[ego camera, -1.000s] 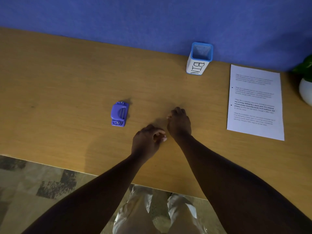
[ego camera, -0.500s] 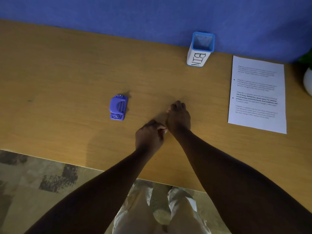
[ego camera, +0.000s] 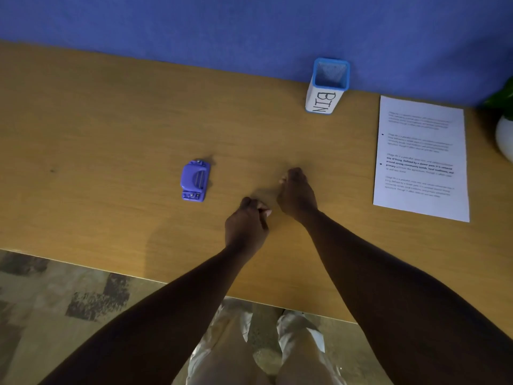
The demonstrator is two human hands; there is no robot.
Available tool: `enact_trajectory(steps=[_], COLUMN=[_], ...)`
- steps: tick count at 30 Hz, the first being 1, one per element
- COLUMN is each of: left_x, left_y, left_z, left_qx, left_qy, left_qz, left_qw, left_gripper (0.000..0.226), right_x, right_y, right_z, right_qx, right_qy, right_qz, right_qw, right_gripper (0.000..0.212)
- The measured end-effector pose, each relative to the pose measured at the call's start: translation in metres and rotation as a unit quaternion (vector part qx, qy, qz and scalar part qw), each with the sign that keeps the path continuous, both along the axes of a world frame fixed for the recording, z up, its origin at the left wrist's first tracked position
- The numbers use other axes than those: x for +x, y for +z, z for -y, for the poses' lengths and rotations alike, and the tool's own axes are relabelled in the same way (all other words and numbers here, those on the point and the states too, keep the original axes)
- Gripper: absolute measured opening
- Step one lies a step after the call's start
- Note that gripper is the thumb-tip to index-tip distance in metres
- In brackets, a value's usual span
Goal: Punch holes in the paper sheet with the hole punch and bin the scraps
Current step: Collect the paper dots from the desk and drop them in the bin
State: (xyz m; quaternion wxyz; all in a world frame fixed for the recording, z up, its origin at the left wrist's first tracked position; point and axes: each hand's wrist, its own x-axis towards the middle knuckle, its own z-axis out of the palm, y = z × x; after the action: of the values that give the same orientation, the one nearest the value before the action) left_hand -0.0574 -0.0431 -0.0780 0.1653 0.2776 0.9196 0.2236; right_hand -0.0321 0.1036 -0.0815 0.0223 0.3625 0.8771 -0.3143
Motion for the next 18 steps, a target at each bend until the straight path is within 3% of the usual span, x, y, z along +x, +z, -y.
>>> enact_trajectory(steps=[4, 9, 18], left_x=[-0.022, -0.055, -0.106], left_y=[0.004, 0.025, 0.079], left_z=[-0.007, -0.04, -0.134], left_qx=[0.015, 0.04, 0.113], left_qy=[0.01, -0.001, -0.038], left_qz=[0.03, 0.039, 0.002], left_qw=[0.999, 0.998, 0.993], left_gripper=[0.014, 0.013, 0.009], right_x=[0.005, 0.005, -0.03], right_y=[0.01, 0.036, 0.094], right_z=[-0.012, -0.04, -0.108], right_qx=[-0.083, -0.103, -0.056], right_qy=[-0.108, -0.154, -0.165], right_qz=[-0.061, -0.111, -0.213], right_qw=[0.989, 0.976, 0.961], right_gripper=[0.02, 0.012, 0.005])
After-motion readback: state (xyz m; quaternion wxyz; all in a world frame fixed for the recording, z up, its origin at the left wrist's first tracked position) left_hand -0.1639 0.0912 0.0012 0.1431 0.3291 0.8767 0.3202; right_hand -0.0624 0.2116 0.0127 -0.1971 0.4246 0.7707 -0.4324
